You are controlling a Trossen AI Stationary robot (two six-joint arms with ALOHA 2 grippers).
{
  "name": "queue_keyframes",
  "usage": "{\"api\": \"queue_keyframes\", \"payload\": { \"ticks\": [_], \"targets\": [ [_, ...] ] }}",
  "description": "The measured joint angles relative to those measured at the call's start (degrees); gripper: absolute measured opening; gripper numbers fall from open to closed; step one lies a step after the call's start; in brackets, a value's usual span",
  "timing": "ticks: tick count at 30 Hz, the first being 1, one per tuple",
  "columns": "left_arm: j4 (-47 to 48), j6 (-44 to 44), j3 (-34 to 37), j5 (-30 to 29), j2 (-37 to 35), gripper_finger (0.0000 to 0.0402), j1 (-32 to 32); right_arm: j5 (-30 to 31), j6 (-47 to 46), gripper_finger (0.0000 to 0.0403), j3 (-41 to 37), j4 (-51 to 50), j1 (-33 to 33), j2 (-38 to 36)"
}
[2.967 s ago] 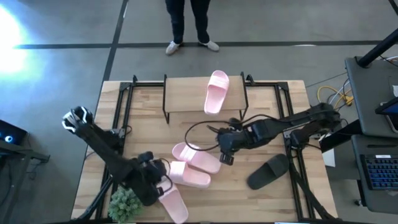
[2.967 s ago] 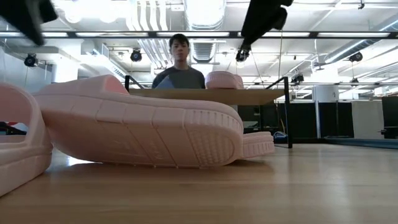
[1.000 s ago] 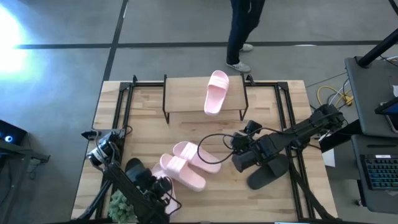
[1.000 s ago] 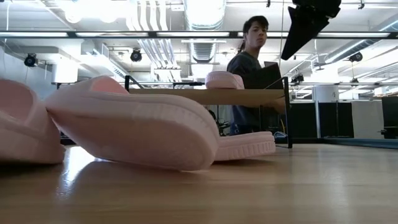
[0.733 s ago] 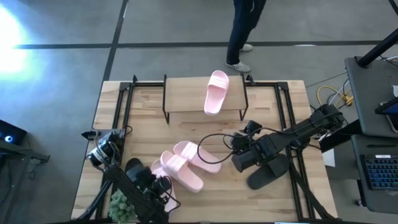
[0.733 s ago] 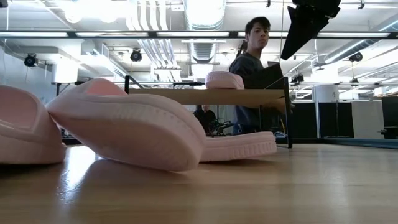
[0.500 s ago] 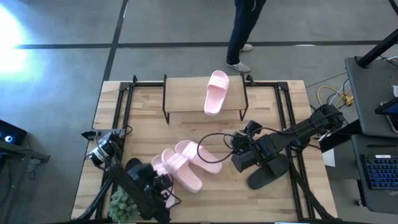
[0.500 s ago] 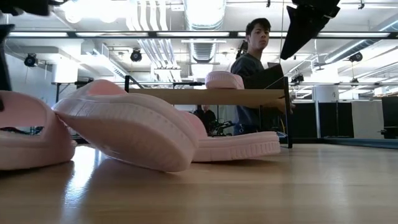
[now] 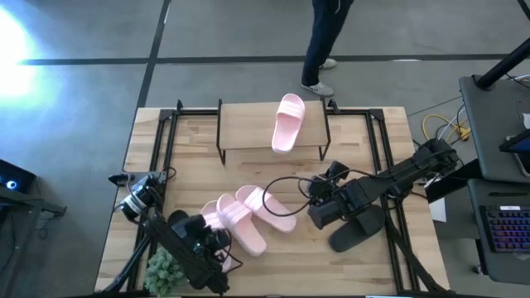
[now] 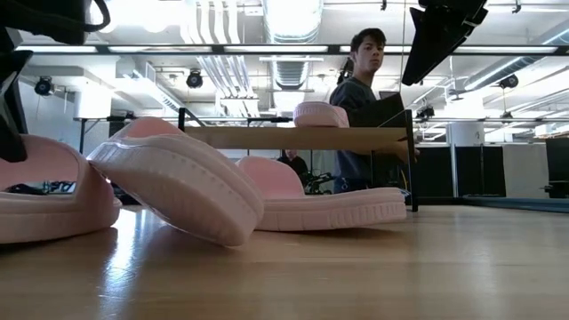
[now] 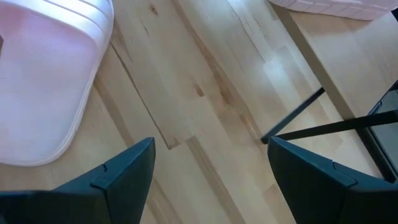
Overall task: Pick and place slides into the shelf
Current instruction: Put the pink sandal on the shelf
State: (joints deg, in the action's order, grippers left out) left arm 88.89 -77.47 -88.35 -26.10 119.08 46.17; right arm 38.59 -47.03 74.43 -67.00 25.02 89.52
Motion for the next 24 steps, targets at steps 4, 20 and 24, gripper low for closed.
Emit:
{"api": "queue_keyframes", "payload": {
  "ticks": [4, 20, 24],
  "targets": [
    [-0.9, 0.0, -1.9, 0.5, -3.4, 0.0002, 0.2, 0.0, 0.0, 0.0301, 0.0, 0.1, 0.0, -0.1],
    [1.4, 7.5, -3.5, 2.5, -20.8, 0.0, 0.2, 2.7, 0.0, 0.0301, 0.0, 0.2, 0.0, -6.7],
    [1.1, 11.9, -6.7, -3.7, -23.6, 0.0, -1.9, 3.6, 0.0, 0.0301, 0.0, 0.0, -0.1, -10.9]
  ]
}}
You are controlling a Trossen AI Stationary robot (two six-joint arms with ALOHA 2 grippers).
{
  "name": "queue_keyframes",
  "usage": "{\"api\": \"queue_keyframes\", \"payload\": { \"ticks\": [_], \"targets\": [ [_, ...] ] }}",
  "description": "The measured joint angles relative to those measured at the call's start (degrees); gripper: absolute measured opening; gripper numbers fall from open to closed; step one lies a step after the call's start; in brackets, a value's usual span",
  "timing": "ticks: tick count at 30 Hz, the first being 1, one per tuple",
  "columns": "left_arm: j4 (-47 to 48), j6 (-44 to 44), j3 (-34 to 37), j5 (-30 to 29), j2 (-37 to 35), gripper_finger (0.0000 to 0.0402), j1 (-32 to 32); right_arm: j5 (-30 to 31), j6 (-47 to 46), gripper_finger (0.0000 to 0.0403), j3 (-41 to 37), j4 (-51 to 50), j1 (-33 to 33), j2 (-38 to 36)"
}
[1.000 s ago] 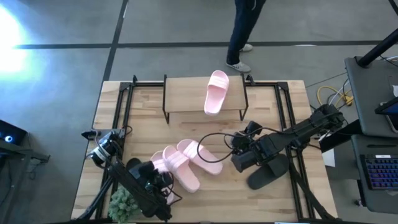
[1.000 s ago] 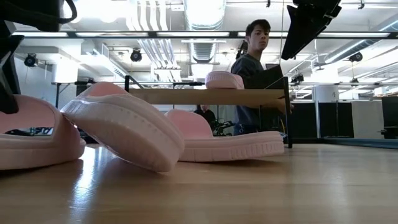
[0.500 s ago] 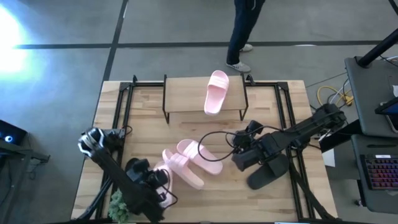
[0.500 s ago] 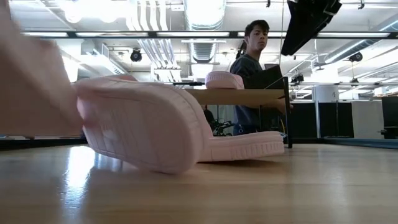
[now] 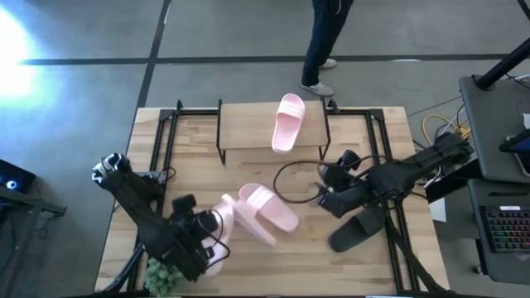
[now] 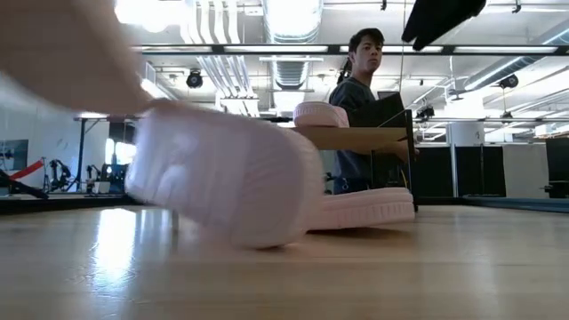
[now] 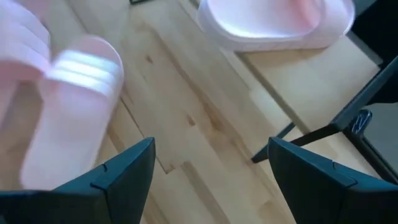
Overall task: Pick and place slides into the shelf
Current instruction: Put the pink sandal on the shelf
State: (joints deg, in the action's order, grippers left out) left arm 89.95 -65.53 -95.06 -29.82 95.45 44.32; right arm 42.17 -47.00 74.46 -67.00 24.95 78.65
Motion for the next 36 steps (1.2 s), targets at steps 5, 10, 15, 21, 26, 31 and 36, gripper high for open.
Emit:
{"api": "queue_keyframes", "payload": {
  "ticks": [5, 10, 15, 21, 26, 31, 36],
  "targets": [
    [0.1, 6.6, -0.6, -5.1, -3.1, 0.0, -3.9, 1.5, -0.8, 0.0302, 0.0, -0.1, -0.1, -4.9],
    [0.1, 15.5, -0.8, -14.2, -3.3, 0.0, -9.0, 3.4, -1.0, 0.0301, 0.0, -0.8, -0.1, -8.2],
    [-0.9, 28.9, -1.9, -21.0, -2.9, 0.0, -21.6, 4.6, -1.1, 0.0302, 0.0, -3.4, -0.1, -9.6],
    [-9.1, 45.5, -2.8, -25.2, -4.5, 0.0, -35.1, 4.7, -3.6, 0.0302, 0.0, -5.7, -0.1, -10.0],
    [-25.3, 65.5, -1.9, -24.1, -4.7, 0.0, -44.1, 7.6, -4.3, 0.0302, 0.0, -6.1, -0.4, -10.0],
    [-38.1, 79.9, -1.2, -19.6, -2.8, 0.0, -52.4, 8.5, -7.6, 0.0302, 0.0, -7.1, -1.5, -10.0],
    [-40.4, 86.8, -1.0, -13.7, 0.1, 0.0, -57.5, 8.5, -11.4, 0.0302, 0.0, -10.3, -3.4, -10.0]
  ]
}}
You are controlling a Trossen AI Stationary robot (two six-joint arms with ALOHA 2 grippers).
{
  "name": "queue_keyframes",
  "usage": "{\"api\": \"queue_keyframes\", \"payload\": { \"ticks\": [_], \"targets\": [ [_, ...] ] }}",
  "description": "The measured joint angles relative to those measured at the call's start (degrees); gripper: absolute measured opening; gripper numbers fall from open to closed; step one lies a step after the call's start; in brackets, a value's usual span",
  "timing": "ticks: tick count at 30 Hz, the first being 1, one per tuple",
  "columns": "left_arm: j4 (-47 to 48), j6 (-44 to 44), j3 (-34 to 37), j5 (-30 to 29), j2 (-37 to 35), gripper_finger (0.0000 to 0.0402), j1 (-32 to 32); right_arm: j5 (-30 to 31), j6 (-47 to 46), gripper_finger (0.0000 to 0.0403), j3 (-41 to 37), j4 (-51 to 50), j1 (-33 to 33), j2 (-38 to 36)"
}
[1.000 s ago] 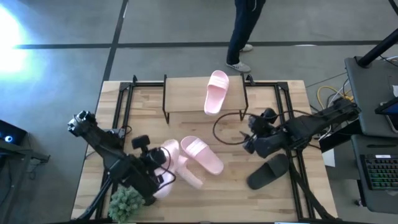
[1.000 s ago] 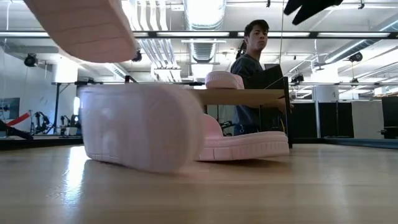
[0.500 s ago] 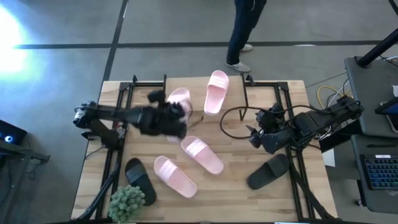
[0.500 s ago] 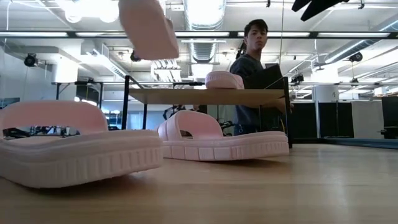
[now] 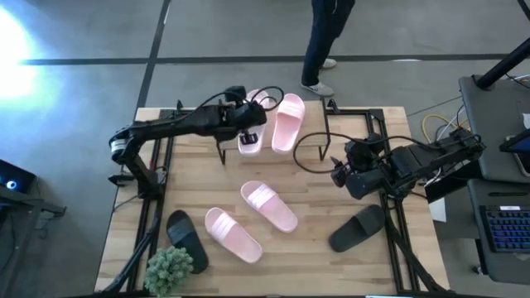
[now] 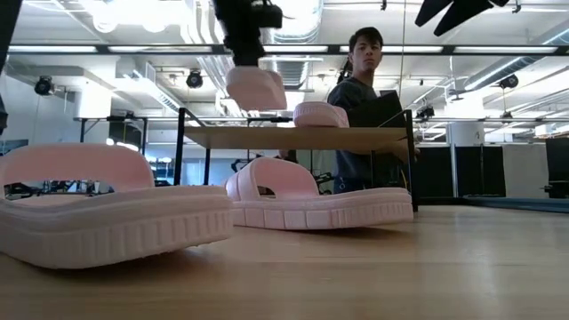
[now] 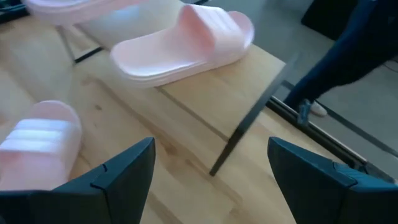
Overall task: Pick and place slides into the shelf
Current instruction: Put the pink sandal on the shelf
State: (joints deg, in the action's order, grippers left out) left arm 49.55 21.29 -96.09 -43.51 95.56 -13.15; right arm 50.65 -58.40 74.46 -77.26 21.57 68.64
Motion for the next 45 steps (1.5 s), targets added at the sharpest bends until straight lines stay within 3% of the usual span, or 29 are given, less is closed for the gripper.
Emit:
{"api": "queue_keyframes", "payload": {
  "ticks": [7, 20, 27, 35, 41, 45],
  "targets": [
    [-7.8, 5.1, 0.0, 3.4, 4.9, 0.0, -4.3, 0.0, -1.2, 0.0302, 0.0, -1.0, -2.5, 0.0],
    [-7.1, 0.8, -0.2, 2.5, 9.3, 0.0004, -6.4, 0.0, -1.2, 0.0302, 0.0, -1.9, -4.1, 0.0],
    [-5.7, -4.5, -0.3, 4.8, 8.4, 0.0068, -6.4, 0.0, -1.2, 0.0302, 0.0, -2.1, -4.1, 0.0],
    [-2.2, -4.7, -0.6, 7.9, 7.1, 0.0146, -4.7, -0.2, -1.1, 0.0302, 0.0, -3.0, -4.1, 0.0],
    [2.5, -6.0, -2.1, 8.1, 1.8, 0.0163, -0.7, -3.2, -2.3, 0.0299, 0.0, -2.8, -4.2, 0.0],
    [5.5, -15.5, -1.5, 13.7, -3.2, 0.0147, -0.2, -8.1, -3.8, 0.0266, 0.3, -0.8, -9.0, 0.0]
  ]
}}
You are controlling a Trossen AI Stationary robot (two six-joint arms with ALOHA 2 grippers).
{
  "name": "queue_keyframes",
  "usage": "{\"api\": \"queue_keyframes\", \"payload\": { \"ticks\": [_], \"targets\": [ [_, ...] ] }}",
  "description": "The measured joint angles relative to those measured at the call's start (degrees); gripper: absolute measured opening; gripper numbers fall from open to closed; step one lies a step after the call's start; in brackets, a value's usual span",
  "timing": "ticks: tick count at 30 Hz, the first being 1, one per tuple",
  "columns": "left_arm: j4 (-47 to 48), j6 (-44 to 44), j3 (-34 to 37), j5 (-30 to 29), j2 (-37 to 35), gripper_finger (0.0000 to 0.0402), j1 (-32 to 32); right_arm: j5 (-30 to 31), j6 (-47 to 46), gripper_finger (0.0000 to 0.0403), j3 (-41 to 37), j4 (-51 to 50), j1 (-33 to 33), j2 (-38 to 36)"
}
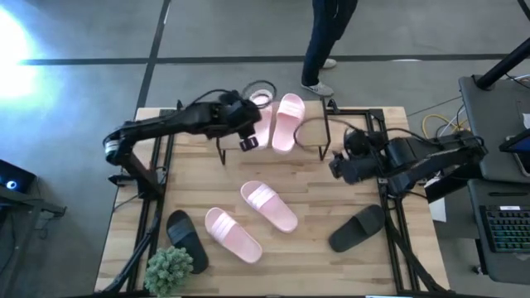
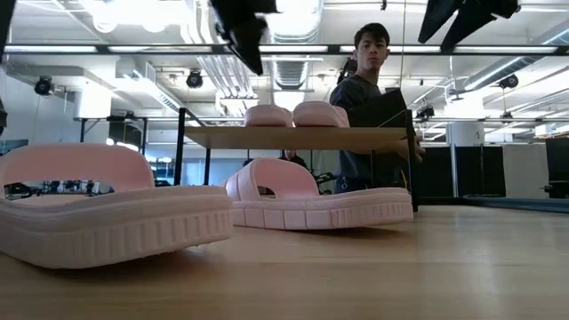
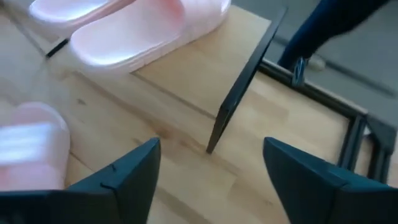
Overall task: Pick and place slides into the shelf
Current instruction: Put the pink sandal on the shelf
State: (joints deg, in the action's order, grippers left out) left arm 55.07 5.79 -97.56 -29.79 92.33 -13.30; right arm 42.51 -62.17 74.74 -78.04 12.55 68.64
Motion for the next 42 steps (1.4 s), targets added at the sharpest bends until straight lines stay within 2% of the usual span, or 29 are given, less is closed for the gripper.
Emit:
{"api": "queue_keyframes", "payload": {
  "ticks": [3, 6, 8, 12, 16, 18, 20, 25, 34, 42],
  "targets": [
    [0.2, -5.7, 1.7, 1.8, -3.5, 0.0118, -1.5, -4.2, 9.0, 0.0219, 0.6, 6.7, -8.4, 0.1],
    [0.0, -8.5, 2.5, 1.8, -5.6, 0.0081, -3.2, -13.0, 21.3, 0.0164, 0.8, 18.7, -18.7, 0.1],
    [-0.1, -9.6, 2.9, 2.6, -6.4, 0.0057, -4.7, -18.1, 26.3, 0.0129, 0.7, 25.5, -25.3, 0.8],
    [-0.2, -11.5, 3.7, 8.2, -6.3, 0.0013, -9.3, -25.0, 29.7, 0.0066, 0.7, 28.5, -36.7, 3.4],
    [-1.0, -11.5, 4.3, 12.3, -5.0, 0.0005, -14.4, -33.2, 32.7, 0.0023, 0.7, 29.8, -43.8, 8.5],
    [-1.3, -11.2, 4.3, 14.3, -3.8, 0.0006, -17.0, -35.4, 32.9, 0.0012, 1.2, 29.7, -45.5, 11.7],
    [-1.6, -10.0, 4.4, 19.3, -2.8, 0.0006, -20.2, -36.8, 32.9, 0.001, 2.3, 30.0, -46.4, 15.0],
    [-4.1, -8.0, 4.4, 28.0, -0.8, 0.0006, -25.9, -37.1, 34.3, 0.0009, 6.4, 30.0, -46.5, 22.1],
    [-4.0, -2.2, 4.5, 34.3, 2.5, 0.0006, -29.8, -36.9, 37.2, 0.0009, 13.8, 28.0, -46.5, 29.4],
    [-4.0, -0.8, 4.5, 38.7, 5.0, 0.0005, -29.7, -38.0, 37.8, 0.0009, 16.1, 27.8, -46.3, 30.9]
  ]
}}
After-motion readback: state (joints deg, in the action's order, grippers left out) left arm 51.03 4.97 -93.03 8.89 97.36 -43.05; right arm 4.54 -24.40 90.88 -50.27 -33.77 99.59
